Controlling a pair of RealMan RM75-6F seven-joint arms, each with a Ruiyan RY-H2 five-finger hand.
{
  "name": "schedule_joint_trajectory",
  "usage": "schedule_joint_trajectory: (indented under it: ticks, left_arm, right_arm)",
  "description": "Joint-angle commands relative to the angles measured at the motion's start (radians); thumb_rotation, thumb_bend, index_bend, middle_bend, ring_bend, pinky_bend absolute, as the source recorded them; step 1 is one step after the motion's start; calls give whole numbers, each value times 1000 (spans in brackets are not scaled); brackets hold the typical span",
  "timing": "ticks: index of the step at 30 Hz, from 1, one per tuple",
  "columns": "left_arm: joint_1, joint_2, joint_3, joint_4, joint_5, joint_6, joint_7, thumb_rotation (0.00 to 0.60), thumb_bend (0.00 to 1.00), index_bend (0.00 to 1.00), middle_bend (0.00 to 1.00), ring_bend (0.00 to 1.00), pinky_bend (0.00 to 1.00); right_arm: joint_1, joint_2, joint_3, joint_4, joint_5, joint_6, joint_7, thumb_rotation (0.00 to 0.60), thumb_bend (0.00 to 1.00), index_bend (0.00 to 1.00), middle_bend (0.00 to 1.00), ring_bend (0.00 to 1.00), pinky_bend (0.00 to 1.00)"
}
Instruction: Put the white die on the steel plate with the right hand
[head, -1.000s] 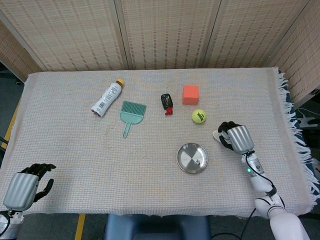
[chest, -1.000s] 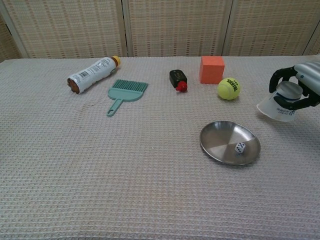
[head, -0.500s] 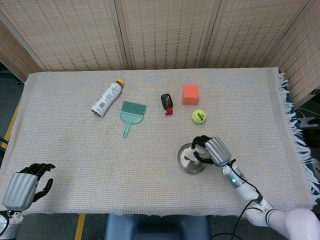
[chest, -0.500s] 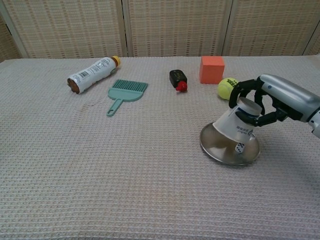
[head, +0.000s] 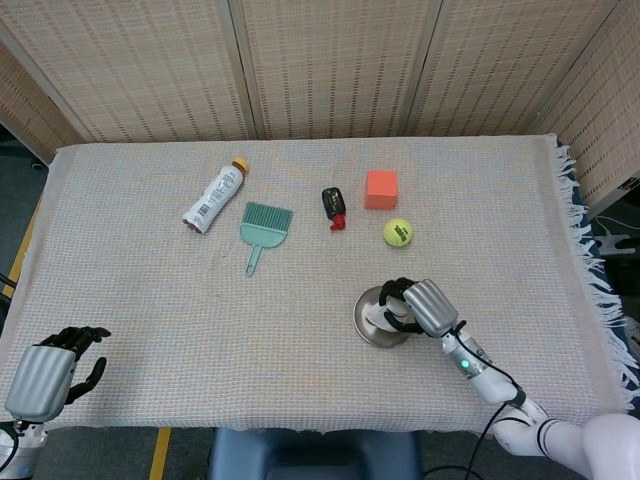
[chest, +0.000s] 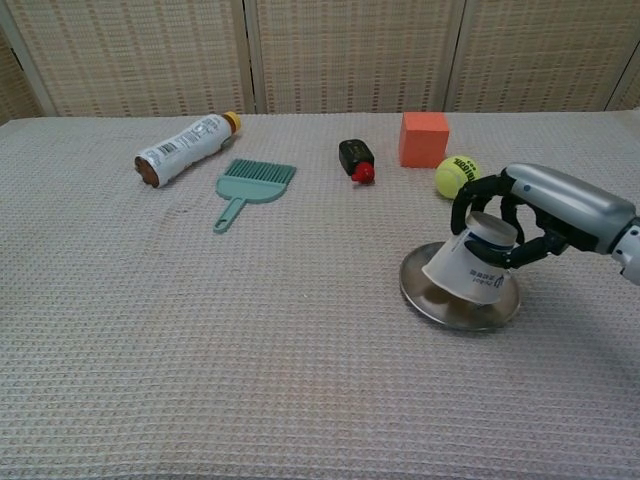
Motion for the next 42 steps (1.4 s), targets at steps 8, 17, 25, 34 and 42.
schedule_joint_trajectory:
  ticks: [8, 17, 25, 34, 42]
  left_arm:
    - [0, 3, 0, 0, -2, 0, -13, 600, 391, 366, 426, 385, 589]
    - [2, 6, -2, 1, -2, 6, -24, 600, 391, 371, 427, 386, 589]
    - [2, 6, -2, -1, -2, 6, -20, 600, 391, 376, 427, 385, 589]
    - [4, 5, -3, -1, -1, 9, -12, 600, 390, 382, 427, 386, 589]
    - [6, 5, -5, -2, -3, 13, -11, 600, 391, 383, 427, 386, 589]
  right_arm:
    - [27, -93, -8, 127, -24, -35, -14, 600, 372, 615, 571, 509, 673]
    - [52, -205, 3, 343, -55, 22, -83, 600, 372, 615, 571, 509, 673]
    - [46, -242, -7, 438, -64, 61, -65, 600, 372, 615, 571, 509, 673]
    - [36, -250, -34, 472, -87, 103, -66, 600, 372, 591, 571, 467, 650]
    - [15, -260, -62, 497, -100, 112, -46, 600, 371, 566, 571, 420, 601]
